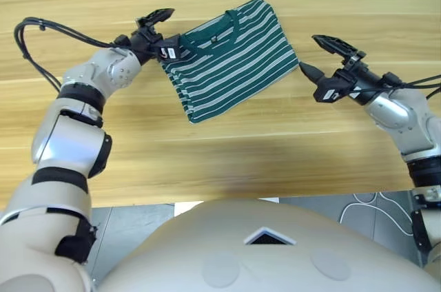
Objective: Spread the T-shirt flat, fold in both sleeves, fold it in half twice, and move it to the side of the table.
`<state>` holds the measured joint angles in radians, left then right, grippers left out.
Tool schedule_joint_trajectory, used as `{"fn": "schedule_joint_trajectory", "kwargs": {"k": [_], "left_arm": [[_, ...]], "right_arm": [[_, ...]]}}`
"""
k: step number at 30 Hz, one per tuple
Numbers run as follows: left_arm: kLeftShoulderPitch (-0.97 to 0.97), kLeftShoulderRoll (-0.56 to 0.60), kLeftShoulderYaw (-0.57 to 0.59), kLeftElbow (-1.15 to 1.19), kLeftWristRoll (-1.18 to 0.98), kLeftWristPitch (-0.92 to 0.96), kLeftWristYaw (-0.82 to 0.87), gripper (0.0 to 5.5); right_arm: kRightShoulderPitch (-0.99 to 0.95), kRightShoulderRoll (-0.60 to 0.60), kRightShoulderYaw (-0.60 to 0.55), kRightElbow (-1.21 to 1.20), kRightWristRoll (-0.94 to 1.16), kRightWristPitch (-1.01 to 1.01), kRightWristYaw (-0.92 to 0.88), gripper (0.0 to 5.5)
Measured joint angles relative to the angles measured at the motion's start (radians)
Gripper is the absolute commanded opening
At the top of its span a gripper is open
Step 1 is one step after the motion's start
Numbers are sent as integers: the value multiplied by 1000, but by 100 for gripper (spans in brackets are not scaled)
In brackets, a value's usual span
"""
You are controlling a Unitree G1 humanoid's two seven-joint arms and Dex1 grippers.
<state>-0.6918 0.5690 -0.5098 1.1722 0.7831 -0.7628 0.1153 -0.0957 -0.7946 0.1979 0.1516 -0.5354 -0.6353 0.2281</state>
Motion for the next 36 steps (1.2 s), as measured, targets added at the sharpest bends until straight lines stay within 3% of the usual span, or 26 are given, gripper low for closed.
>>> {"fn": "schedule_joint_trajectory", "kwargs": {"k": [5,11,16,20,24,27,31,36], "left_arm": [[236,91,12,-289,-107,-79,-84,309],[576,187,69,-795,-240,46,-252,309],[911,315,207,-1247,-380,176,-391,309],[1061,352,316,-1474,-545,182,-443,309],[1064,327,411,-1527,-603,204,-452,309],[968,296,412,-1497,-608,196,-470,309],[620,179,296,-1214,-459,150,-489,309],[265,6,134,-689,-320,31,-486,309]], "right_arm": [[-3,20,18,-2,-39,-1,1,323],[-2,28,26,-34,-46,-2,9,323],[-9,31,28,-41,-50,-2,19,323],[-19,33,34,-40,-50,-2,31,323],[-26,36,41,-33,-50,-2,33,323],[-27,49,46,-21,-51,0,29,323],[-36,78,56,5,-67,1,10,323],[-31,80,56,6,-75,-2,-2,323]]}}
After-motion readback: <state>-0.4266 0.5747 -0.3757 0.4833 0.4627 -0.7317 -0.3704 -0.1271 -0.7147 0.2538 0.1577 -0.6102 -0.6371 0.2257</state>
